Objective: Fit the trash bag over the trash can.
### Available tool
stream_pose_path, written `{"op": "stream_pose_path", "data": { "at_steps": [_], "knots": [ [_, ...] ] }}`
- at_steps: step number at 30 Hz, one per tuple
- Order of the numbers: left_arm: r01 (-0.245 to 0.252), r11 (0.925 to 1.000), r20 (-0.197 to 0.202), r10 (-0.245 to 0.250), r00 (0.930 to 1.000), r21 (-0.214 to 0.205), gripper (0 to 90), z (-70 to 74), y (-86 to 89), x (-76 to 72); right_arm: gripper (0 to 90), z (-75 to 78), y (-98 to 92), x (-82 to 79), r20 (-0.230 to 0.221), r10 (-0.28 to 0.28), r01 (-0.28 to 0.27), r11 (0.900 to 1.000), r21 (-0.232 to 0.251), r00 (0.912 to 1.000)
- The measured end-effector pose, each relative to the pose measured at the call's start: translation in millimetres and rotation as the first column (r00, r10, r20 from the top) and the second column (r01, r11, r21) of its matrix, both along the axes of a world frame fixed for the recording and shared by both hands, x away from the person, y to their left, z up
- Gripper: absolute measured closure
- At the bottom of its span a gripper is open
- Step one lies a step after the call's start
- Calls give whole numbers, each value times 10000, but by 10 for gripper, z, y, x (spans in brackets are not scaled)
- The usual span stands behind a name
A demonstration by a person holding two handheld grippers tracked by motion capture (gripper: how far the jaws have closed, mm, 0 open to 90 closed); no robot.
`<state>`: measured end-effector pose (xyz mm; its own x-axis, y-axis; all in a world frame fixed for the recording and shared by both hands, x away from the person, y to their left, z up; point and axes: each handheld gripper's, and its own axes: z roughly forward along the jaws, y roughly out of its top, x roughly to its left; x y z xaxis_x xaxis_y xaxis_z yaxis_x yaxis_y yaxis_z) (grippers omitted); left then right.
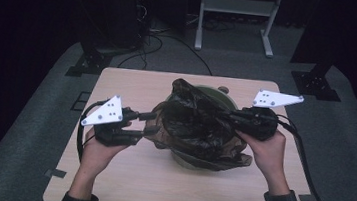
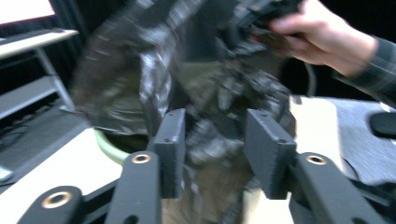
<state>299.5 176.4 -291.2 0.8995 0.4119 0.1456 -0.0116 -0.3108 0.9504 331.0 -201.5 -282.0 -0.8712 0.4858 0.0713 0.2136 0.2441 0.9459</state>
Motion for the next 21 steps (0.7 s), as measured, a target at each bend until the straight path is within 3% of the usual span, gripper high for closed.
{"op": "stream_pose_path", "data": {
  "at_steps": [3,7,18,21],
  "knots": [
    [-473,9989,71,473,9989,65,516,5,-7,79,900,5,-23,22,-20,-42,42,10000,-24,10000],
    [-624,9979,77,625,9980,-149,508,-3,28,148,900,8,-65,45,-59,-132,132,9999,-59,9999],
    [-1198,9925,-38,1199,9928,245,479,-52,-29,448,900,42,-128,110,-73,-199,200,9996,175,9998],
    [-1007,9944,-161,1013,9947,324,592,-67,-41,507,900,51,-145,143,-87,-221,223,9995,220,9997]
  ]
}}
